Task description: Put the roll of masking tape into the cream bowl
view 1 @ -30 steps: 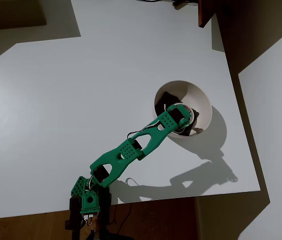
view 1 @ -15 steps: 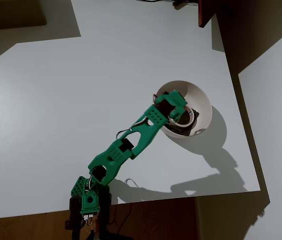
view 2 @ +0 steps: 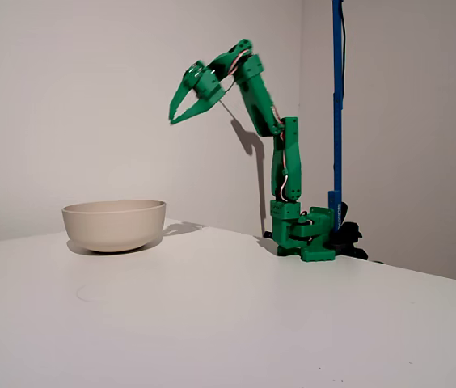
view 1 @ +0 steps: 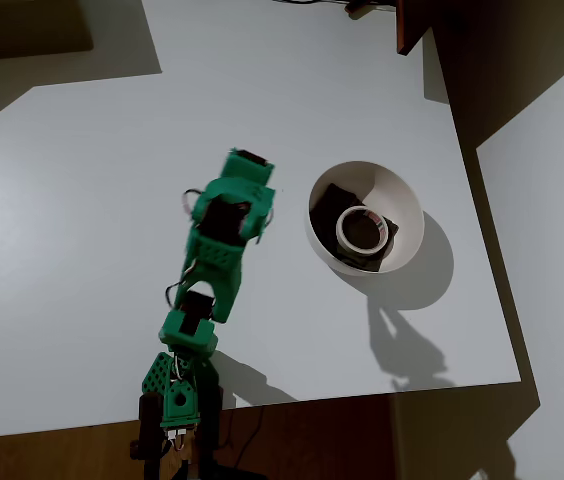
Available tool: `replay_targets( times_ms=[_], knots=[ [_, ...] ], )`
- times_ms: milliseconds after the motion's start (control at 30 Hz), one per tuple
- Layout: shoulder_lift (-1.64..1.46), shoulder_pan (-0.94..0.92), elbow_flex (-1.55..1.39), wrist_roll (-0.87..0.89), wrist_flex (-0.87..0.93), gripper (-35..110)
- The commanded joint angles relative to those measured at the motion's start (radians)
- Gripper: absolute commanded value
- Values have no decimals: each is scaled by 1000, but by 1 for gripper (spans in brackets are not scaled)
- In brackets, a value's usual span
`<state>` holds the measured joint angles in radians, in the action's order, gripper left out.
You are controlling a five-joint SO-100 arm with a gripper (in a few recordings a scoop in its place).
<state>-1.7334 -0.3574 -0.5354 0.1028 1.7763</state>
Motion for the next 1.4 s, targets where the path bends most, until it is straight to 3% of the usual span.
replay_targets(
  times_ms=[0, 133, 300, 633, 1033, 1367],
  knots=[
    [-229, 132, -98, -15, 86, -8],
    [-426, 273, -354, -46, 58, -8],
    [-723, 374, -805, -71, -109, -8],
    [-1052, 333, -1488, -126, -371, -8],
    [-1232, 342, -1921, -127, -566, -8],
    [-1425, 388, -2171, -117, -626, -8]
  ],
)
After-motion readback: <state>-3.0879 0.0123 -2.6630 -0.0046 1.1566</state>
